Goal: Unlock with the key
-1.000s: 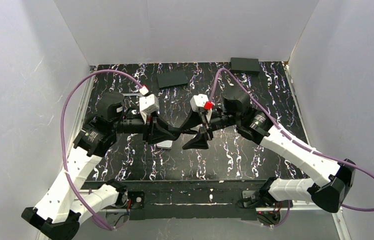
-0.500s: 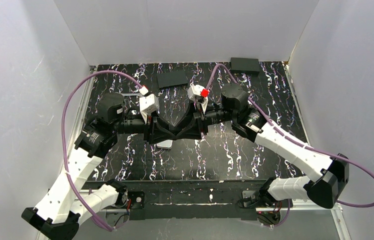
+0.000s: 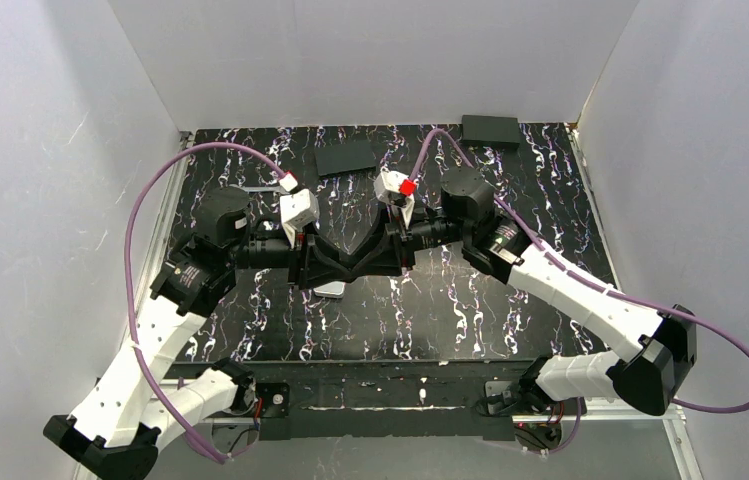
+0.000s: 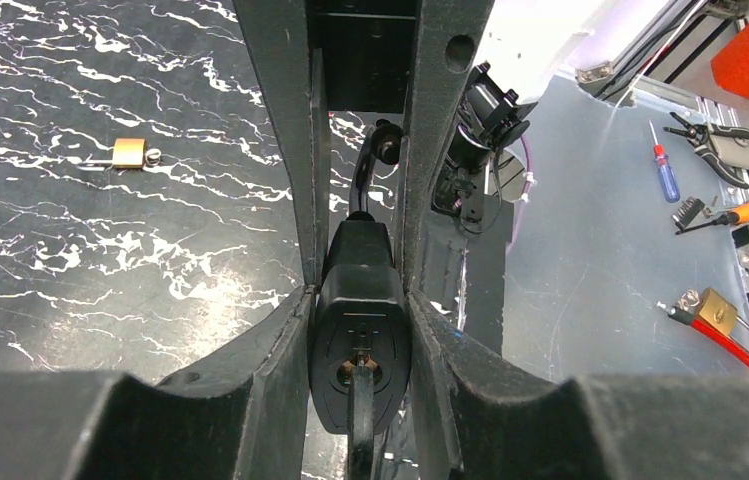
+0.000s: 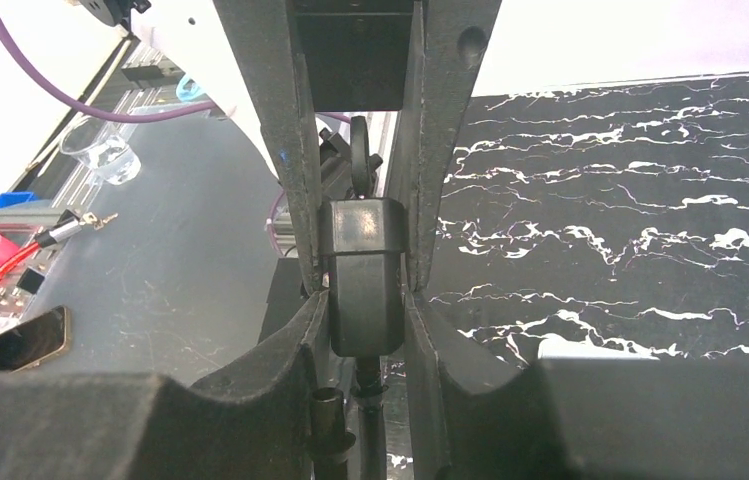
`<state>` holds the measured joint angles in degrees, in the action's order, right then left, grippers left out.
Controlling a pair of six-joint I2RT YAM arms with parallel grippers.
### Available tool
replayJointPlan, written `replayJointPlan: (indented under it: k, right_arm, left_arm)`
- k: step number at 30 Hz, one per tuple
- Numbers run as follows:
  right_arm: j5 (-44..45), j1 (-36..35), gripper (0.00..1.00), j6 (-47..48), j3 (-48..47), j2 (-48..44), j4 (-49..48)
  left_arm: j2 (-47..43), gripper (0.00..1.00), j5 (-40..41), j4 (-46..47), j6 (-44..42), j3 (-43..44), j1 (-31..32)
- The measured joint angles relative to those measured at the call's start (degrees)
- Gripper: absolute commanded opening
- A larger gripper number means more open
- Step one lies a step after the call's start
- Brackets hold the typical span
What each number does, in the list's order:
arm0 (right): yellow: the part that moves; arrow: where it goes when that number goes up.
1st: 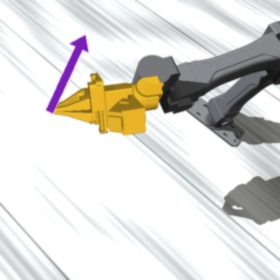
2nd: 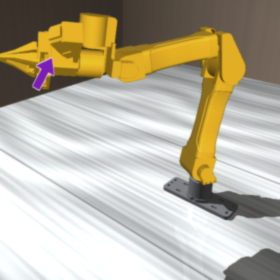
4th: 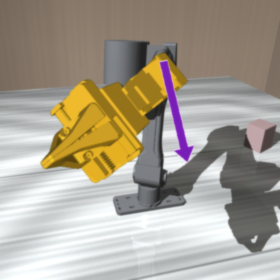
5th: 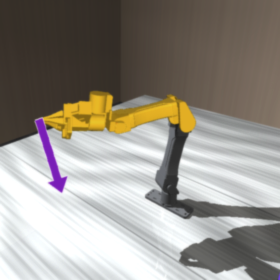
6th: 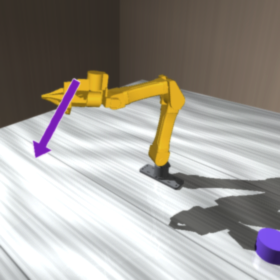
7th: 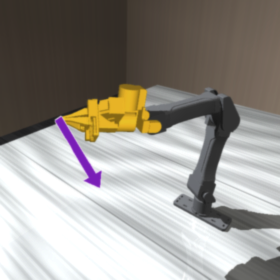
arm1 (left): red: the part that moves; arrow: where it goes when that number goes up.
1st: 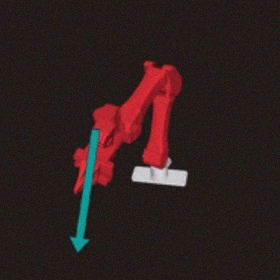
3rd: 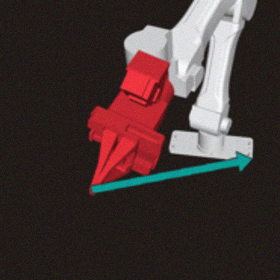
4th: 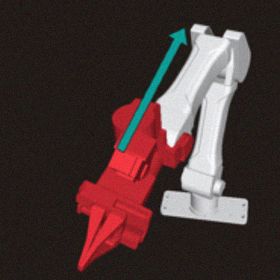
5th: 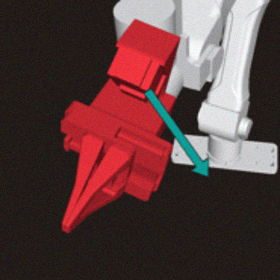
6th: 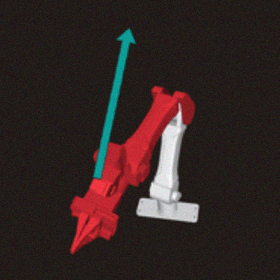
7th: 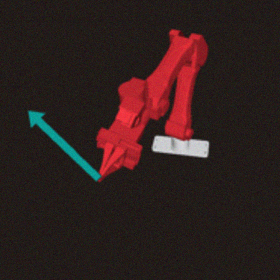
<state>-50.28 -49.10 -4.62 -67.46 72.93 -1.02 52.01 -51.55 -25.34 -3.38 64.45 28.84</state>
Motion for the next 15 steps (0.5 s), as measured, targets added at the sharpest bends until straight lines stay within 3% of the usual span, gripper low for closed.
replayJointPlan:
  k: [3,6,8,15]
  right_arm:
    - [-0.04,0.00,0.01,-0.96,0.66,0.09,-0.87]
    - [0.70,-0.20,0.01,-1.53,1.40,0.20,-0.70]
    - [2.16,-0.46,0.01,-1.68,2.78,0.20,-0.72]
    - [14.58,-0.63,0.01,-5.09,12.76,-2.58,-3.80]
  left_arm:
    - [-0.15,0.66,0.57,-0.07,0.37,-0.31,0.00]
    - [-0.31,0.94,2.62,0.94,0.17,-0.33,0.02]
    - [-1.05,0.98,4.81,0.87,0.55,-0.33,0.00]
    - [-7.17,0.98,13.88,-0.44,0.61,-1.51,0.00]
